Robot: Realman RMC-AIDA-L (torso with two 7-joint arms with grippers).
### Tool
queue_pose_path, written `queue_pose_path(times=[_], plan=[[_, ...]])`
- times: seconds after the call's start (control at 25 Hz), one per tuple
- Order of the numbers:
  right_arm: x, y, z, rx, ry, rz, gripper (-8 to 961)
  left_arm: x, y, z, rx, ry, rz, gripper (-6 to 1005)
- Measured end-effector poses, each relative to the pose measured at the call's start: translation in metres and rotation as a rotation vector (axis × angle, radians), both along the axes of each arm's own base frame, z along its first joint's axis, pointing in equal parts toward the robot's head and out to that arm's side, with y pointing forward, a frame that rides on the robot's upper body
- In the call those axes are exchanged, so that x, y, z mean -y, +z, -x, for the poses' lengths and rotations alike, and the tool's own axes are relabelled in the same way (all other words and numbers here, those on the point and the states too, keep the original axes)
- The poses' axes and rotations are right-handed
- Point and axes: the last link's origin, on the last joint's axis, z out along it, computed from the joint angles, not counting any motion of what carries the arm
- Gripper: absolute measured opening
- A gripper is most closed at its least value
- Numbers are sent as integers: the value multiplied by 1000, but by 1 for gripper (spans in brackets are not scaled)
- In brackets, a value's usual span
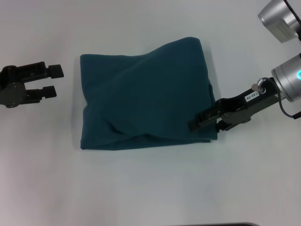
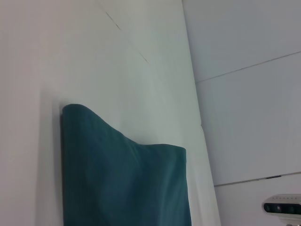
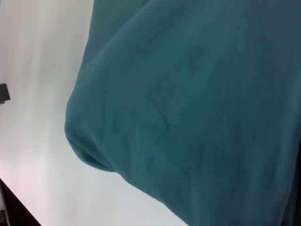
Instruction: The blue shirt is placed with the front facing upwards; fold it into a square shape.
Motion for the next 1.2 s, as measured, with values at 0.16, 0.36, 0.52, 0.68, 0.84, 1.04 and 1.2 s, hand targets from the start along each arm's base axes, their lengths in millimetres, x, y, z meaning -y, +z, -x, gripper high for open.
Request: queue_pose_path(times=[0.16,0.36,0.52,0.68,0.84,1.04,1.2], plan=[[-1,3,0,-5,-5,-7,880,0,0,0,-1,0,0,886],[-1,5,-2,1,-13,-8,809,0,0,0,-3,1,2,886],[-1,4,-2,7,-9,-6,674,-1,0,0,-4,-2,2,886],[-1,3,-1,9,-9,-4,379,-1,0,0,-5,-2,3,885],[-2,4,-2,15,-15,-8,221,-1,0,0,-5,-2,3,885],[3,6,-2,3,-19,22,127,0,0,0,-4,-3,5,886],[12,9,-3,-14,-30,64,52,0,0,0,-4,0,5,886]])
